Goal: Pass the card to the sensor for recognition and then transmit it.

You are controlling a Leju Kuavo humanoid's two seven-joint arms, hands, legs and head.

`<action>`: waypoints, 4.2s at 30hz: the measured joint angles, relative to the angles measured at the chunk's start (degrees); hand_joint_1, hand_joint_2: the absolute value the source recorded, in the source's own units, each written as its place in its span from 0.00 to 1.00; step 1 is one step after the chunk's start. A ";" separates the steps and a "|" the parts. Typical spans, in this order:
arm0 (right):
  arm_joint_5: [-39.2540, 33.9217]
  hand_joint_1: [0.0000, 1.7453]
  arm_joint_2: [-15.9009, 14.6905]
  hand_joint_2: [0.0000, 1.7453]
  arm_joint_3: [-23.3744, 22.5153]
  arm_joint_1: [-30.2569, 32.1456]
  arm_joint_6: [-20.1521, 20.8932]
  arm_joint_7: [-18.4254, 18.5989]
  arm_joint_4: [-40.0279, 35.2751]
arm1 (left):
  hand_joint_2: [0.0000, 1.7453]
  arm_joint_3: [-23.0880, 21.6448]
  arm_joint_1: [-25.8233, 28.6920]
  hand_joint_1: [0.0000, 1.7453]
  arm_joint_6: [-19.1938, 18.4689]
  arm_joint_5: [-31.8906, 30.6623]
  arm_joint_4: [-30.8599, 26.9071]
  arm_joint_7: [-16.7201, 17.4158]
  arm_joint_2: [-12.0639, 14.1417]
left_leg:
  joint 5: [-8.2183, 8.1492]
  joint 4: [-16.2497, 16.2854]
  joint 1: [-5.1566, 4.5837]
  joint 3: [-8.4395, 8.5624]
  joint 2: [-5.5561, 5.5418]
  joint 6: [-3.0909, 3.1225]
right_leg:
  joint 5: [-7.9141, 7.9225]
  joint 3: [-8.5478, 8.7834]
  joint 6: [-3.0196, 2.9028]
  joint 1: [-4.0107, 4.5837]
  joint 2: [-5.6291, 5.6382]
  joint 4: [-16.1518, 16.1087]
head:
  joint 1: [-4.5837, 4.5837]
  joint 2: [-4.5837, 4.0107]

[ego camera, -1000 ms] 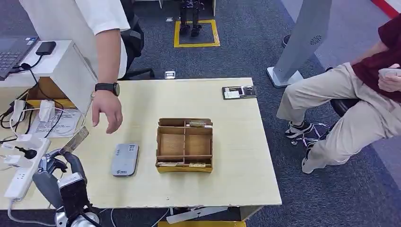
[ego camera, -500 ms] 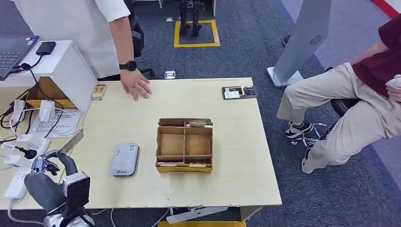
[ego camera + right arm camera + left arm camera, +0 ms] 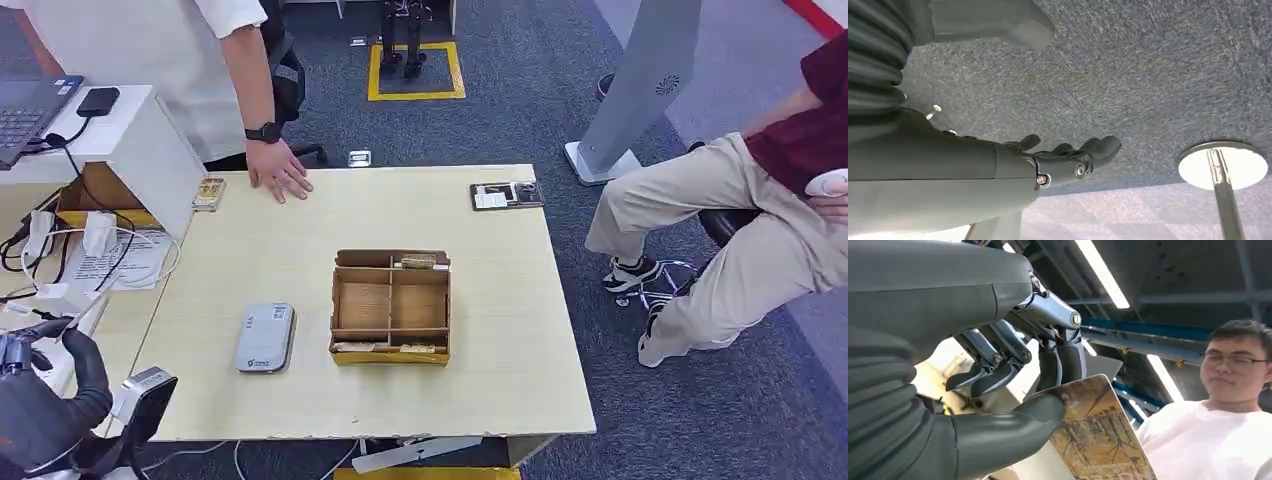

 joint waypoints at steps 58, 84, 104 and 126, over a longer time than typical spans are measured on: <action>-2.23 0.00 -0.81 1.00 0.00 0.09 0.00 0.02 1.92 | 1.00 -25.29 2.68 1.00 -0.02 -29.61 16.20 31.26 8.18 | -0.02 0.00 0.00 0.01 -0.01 -0.01 | -0.01 -0.02 0.00 0.00 -0.01 0.00 | 0.04 0.00; -3.28 0.00 -0.72 1.00 0.00 0.21 0.00 1.12 1.09 | 1.00 -22.73 2.90 1.00 0.02 -29.64 15.72 37.90 12.09 | -0.02 0.00 0.00 -0.02 -0.02 -0.01 | -0.01 -0.01 0.00 0.00 -0.02 0.00 | 0.04 0.00; -3.43 0.00 -0.72 1.00 0.00 0.19 0.00 1.12 1.07 | 1.00 -31.56 0.94 1.00 0.00 -29.64 21.94 54.40 18.23 | -0.02 0.00 0.01 -0.01 -0.01 -0.02 | -0.01 -0.04 0.00 0.01 -0.01 0.01 | 0.04 0.00; -3.26 0.00 -0.72 1.00 0.00 0.20 0.00 1.11 1.22 | 1.00 -42.69 -2.57 1.00 0.02 -29.66 33.92 58.80 21.16 | -0.01 0.00 0.00 -0.01 -0.01 -0.03 | -0.01 -0.02 0.00 0.00 -0.01 0.01 | 0.04 0.00</action>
